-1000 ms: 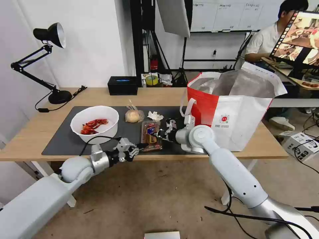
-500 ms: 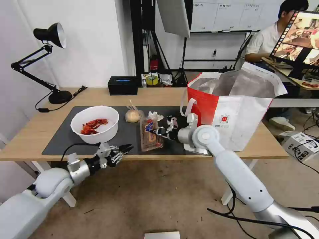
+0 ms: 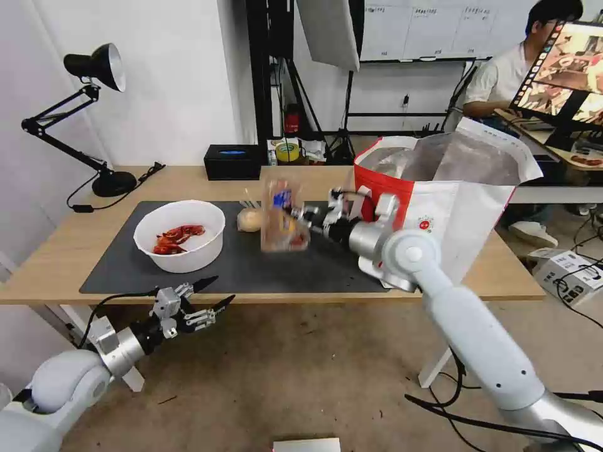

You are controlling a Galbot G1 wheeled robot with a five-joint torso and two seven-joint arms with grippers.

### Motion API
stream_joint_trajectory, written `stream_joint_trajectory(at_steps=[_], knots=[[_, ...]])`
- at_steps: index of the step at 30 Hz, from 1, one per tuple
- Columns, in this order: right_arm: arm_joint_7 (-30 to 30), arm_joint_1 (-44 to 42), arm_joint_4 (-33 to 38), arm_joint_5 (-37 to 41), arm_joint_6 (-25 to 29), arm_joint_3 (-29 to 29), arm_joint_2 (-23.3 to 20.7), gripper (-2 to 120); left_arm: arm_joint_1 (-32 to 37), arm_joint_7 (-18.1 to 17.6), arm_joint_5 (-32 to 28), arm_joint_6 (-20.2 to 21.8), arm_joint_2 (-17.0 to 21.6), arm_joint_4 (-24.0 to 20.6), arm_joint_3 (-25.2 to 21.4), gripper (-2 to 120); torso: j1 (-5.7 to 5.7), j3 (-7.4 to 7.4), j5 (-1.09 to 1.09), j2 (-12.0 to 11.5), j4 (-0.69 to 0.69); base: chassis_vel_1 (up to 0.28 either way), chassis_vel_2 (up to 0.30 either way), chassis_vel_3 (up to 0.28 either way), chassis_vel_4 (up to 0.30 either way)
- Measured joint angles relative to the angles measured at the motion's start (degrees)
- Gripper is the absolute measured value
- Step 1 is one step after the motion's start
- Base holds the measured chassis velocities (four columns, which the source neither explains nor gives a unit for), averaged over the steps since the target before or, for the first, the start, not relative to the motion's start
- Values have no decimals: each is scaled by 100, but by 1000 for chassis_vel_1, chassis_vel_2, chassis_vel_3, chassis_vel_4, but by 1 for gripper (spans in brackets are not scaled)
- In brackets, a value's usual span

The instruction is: Pick up the trash from the table and place it into the takeout bag.

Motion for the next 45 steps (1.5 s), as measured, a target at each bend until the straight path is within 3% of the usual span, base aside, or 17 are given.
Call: stream_joint_trajectory(at_steps=[5,7,13,20,28,45], knots=[[280,174,145,-286,656,233,-170,0,122,-6,-10,13,-69,-105,-156,105,0,0,1,0,0,0,0,0,0],[514,266,177,-693,923,328,-428,0,181,-11,-23,15,-133,-138,-212,111,0,0,1,0,0,0,0,0,0],[1026,447,16,-1338,1361,354,-783,0,245,-23,-24,16,-192,-144,-230,114,0,0,1,0,-1,0,0,0,0],[1436,609,-296,-1656,1402,432,-910,0,230,-38,-28,17,-196,-145,-212,112,0,0,1,0,-1,0,0,0,0],[1452,509,-284,-1745,1270,441,-1023,0,265,-194,16,39,-179,-201,-194,101,0,1,0,0,0,0,0,0,0],[1545,120,-35,-1377,1216,563,-1033,0,123,-347,-75,55,-81,-208,-110,100,0,1,0,0,0,0,0,0,0]])
